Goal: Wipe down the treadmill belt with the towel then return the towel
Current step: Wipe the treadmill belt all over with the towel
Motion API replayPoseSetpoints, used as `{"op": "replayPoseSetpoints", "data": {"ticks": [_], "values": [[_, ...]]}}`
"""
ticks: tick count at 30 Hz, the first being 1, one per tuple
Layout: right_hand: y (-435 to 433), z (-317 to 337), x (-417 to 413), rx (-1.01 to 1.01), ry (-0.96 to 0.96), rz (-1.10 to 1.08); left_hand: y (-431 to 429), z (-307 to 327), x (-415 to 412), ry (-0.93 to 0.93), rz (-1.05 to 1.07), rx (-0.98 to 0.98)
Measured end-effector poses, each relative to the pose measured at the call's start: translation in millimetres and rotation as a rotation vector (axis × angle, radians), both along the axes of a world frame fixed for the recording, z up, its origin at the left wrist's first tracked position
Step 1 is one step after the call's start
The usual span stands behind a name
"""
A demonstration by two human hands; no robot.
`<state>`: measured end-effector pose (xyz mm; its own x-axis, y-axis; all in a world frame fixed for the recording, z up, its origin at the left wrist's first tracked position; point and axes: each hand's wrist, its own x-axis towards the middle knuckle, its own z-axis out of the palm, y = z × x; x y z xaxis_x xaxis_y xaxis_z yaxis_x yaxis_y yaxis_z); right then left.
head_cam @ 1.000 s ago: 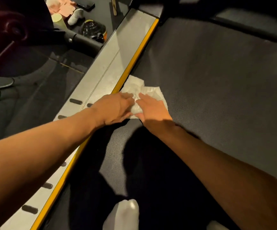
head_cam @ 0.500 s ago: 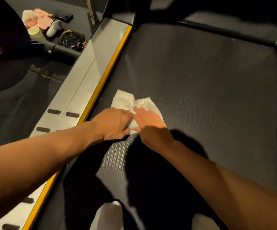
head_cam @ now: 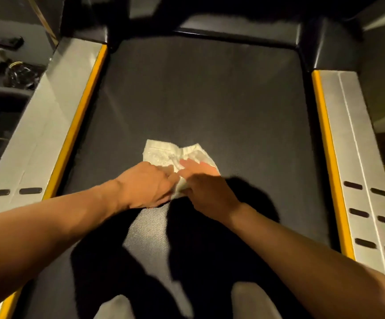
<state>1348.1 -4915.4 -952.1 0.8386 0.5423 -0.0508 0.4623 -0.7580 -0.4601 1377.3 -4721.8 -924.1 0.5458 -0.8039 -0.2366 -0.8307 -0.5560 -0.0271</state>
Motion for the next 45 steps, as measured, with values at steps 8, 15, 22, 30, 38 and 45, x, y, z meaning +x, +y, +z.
{"op": "replayPoseSetpoints", "data": {"ticks": [8,15,22,30,38,45], "values": [[-19,-1,42,-0.078,0.054,-0.158,-23,11,44,-0.079,0.098,-0.019],[-40,0,-13,-0.041,0.054,-0.111,-34,-8,1,0.180,0.060,-0.226],[-53,-4,29,-0.054,0.140,-0.275,-60,5,38,0.044,0.166,-0.045],[-78,-5,-35,-0.025,-0.059,-0.238,-79,-6,8,0.115,-0.090,-0.093],[-73,2,32,-0.136,0.204,-0.457,-118,30,57,0.197,0.263,0.102],[-96,-16,-29,-0.097,-0.073,-0.399,-136,16,11,0.017,0.050,0.076]]}}
